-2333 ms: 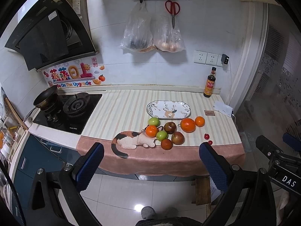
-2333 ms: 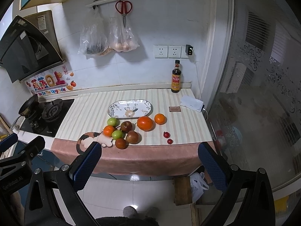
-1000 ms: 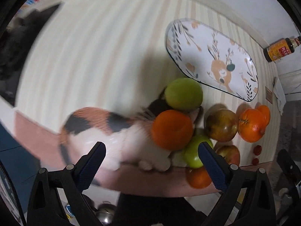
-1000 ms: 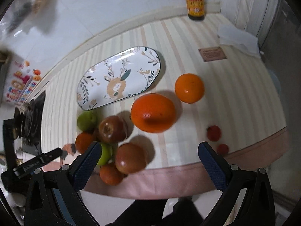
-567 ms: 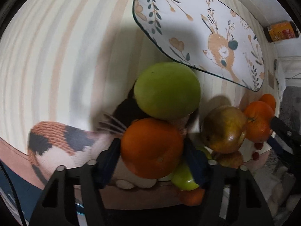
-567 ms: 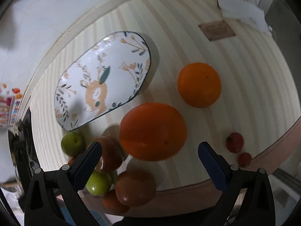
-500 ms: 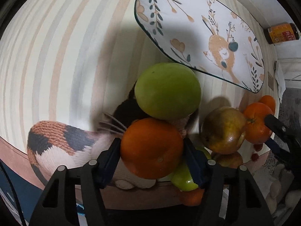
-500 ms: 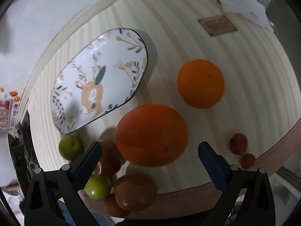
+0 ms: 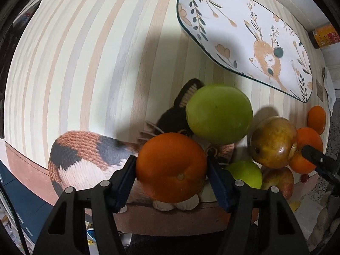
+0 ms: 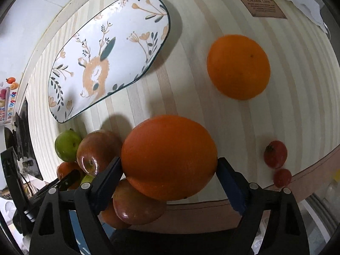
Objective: Organize fruits
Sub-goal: 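Grasp the small orange with the left tool while the right tool grasps the large orange, then carry both oranges over the white floral plate and open both tools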
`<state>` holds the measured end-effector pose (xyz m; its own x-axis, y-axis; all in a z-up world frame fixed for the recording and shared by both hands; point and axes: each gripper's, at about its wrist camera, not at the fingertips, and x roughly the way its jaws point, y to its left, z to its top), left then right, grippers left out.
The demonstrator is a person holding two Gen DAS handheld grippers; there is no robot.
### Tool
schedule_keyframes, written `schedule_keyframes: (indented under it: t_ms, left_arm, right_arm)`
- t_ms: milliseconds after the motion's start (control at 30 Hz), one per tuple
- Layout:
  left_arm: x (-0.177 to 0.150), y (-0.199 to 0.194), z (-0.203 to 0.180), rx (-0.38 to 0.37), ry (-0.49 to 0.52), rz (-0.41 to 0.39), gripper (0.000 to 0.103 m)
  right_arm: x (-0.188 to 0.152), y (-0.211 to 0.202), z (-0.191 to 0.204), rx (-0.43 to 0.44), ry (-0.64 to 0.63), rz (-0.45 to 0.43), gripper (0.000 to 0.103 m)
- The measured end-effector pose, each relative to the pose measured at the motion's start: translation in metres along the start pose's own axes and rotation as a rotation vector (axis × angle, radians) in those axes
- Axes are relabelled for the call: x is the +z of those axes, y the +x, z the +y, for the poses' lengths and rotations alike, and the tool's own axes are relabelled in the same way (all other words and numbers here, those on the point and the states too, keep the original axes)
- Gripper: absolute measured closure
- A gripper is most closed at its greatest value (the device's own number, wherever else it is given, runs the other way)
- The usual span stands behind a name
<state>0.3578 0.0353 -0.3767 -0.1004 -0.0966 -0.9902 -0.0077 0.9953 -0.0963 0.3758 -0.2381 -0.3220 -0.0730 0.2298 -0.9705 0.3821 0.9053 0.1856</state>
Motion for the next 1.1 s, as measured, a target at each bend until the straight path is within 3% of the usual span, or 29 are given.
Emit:
schedule_keyframes:
  t_ms: [133,267,500,733,933,1100]
  left_arm:
    - [0.001,-0.006,-0.001,0.005,-0.002,-0.008,0.04]
    - [0.004,-0.001,-0.004,0.019,-0.004,-0.017,0.041]
    - [0.001,-0.016,0.003,0.028,0.003,-0.044,0.041]
    - [0.004,-0.064,0.003,-0.011,0.02,-0.096,0.041]
    - [0.052,-0.124,-0.034,-0.092,0.085,-0.194,0.041]
    - [0.118,-0.122,-0.055,-0.109,0.108,-0.2,0.041]
  right_arm:
    - [0.007,0.0,0.001,-0.004,-0.008,-0.002,0.012]
    - [0.014,0.008,0.001,0.015,-0.014,0.05,0.014]
    - [0.009,0.004,0.006,-0.024,-0.053,0.008,0.015]
    - [0.005,-0.023,0.021,0.009,-0.087,-0.062,0.016]
    - [0.02,-0.068,0.047,0.077,-0.133,-0.158,0.016]
    - [0.06,-0.073,0.063,0.051,-0.169,-0.202,0.016]
